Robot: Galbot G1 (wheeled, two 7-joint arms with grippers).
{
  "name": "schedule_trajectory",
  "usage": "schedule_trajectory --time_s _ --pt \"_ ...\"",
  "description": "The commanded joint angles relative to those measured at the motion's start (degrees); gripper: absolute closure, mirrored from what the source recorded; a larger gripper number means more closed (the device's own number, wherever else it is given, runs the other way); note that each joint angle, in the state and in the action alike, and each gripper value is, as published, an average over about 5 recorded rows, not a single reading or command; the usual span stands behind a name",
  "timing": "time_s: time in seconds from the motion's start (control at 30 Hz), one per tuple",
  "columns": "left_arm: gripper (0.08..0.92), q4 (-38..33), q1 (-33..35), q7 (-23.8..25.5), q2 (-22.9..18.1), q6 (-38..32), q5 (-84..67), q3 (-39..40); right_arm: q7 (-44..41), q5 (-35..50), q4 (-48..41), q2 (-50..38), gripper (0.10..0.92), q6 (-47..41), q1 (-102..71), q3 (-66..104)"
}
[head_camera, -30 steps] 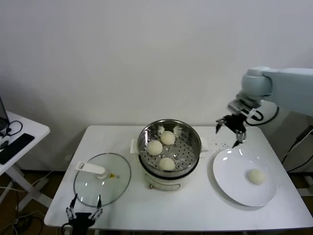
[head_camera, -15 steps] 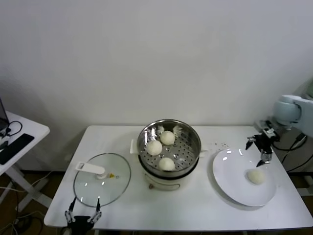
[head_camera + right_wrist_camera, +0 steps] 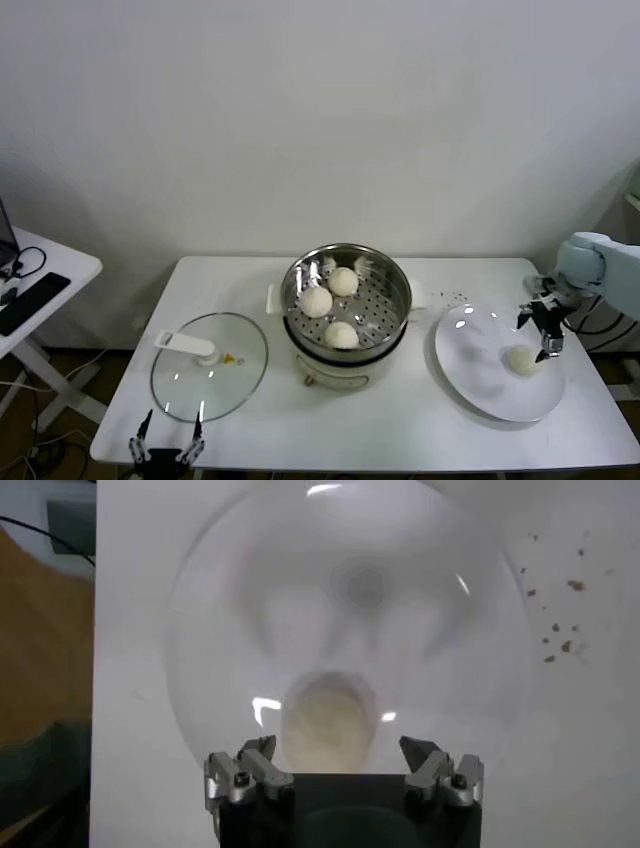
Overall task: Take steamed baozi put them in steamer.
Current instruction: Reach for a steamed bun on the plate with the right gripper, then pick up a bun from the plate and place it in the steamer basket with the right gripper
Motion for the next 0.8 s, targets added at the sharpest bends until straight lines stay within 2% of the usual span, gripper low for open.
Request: schedule_trajectory --time_s 0.03,0.43,0.63,0.8 --pt "0.177 0.3 0.1 0.0 -0.3 -0.1 0.3 -0.2 0.3 -4.5 -4.7 0.6 0.203 -0.1 -11.4 9.1" --pt "0.177 0.7 -0.2 -0.3 -0.1 -0.4 0.6 -0.3 1.8 -7.5 -5.5 1.5 0.212 0.2 -13.4 12.2" --pt "0.177 0.6 -0.3 -0.5 -0.1 -0.7 0.6 -0.3 1.8 -7.8 -3.0 0.8 0.33 0.5 -10.0 10.6" --pt "0.177 0.4 -0.3 -0.5 0.0 -0.7 0.6 -0.2 1.5 -4.5 4.8 -0.3 0.406 -0.1 2.3 0.5"
